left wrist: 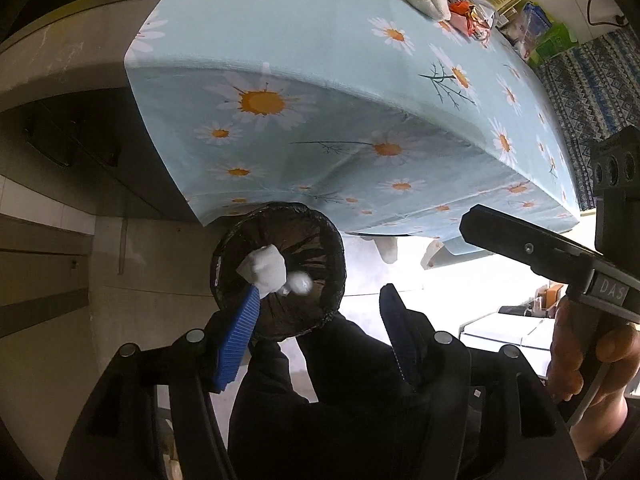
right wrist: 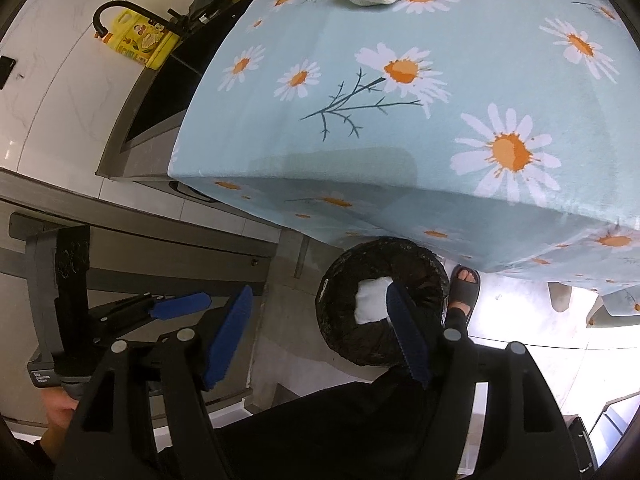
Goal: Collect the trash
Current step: 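Open both tools to release the items into the bin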
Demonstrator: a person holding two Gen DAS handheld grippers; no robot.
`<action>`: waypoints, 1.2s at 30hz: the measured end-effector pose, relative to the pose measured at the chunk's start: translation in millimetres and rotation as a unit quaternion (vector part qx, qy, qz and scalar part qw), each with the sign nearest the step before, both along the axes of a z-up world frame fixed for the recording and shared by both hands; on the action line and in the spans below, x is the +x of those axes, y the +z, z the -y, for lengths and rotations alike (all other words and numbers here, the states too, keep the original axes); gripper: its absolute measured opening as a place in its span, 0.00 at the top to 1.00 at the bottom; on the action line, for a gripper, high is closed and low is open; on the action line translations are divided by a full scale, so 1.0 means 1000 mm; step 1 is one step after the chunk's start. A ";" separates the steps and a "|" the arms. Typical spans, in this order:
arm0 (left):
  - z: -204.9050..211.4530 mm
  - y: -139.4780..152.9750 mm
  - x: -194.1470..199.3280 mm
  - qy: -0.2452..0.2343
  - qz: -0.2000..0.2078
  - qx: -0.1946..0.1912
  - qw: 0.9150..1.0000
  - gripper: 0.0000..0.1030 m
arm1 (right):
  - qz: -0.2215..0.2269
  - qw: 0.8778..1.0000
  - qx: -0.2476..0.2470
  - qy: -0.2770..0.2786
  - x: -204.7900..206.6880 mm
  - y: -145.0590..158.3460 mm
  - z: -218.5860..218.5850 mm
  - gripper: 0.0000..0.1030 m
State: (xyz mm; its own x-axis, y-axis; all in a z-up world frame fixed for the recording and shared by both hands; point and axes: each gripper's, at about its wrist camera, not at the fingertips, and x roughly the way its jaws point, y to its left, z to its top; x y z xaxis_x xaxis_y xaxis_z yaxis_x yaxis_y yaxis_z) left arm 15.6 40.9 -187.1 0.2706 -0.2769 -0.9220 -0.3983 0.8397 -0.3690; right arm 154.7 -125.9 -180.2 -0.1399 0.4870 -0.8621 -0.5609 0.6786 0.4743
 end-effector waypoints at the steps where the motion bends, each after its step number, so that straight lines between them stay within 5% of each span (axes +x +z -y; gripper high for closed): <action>1: 0.000 0.001 0.000 -0.001 0.001 0.000 1.000 0.41 | 0.001 1.000 0.000 0.000 0.000 0.000 0.001 0.33; 36: -0.005 0.088 0.047 -0.026 0.102 0.041 0.994 0.41 | 0.085 0.992 0.043 -0.077 0.053 0.081 0.043 0.33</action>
State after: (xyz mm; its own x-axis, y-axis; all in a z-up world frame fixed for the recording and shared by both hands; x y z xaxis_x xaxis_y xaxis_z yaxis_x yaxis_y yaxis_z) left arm 62.6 46.4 -99.6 0.4415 -0.2209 -0.8696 -0.2781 0.8878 -0.3667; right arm 208.2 -168.6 -99.1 0.0858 0.5647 -0.8208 -0.5302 0.7234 0.4423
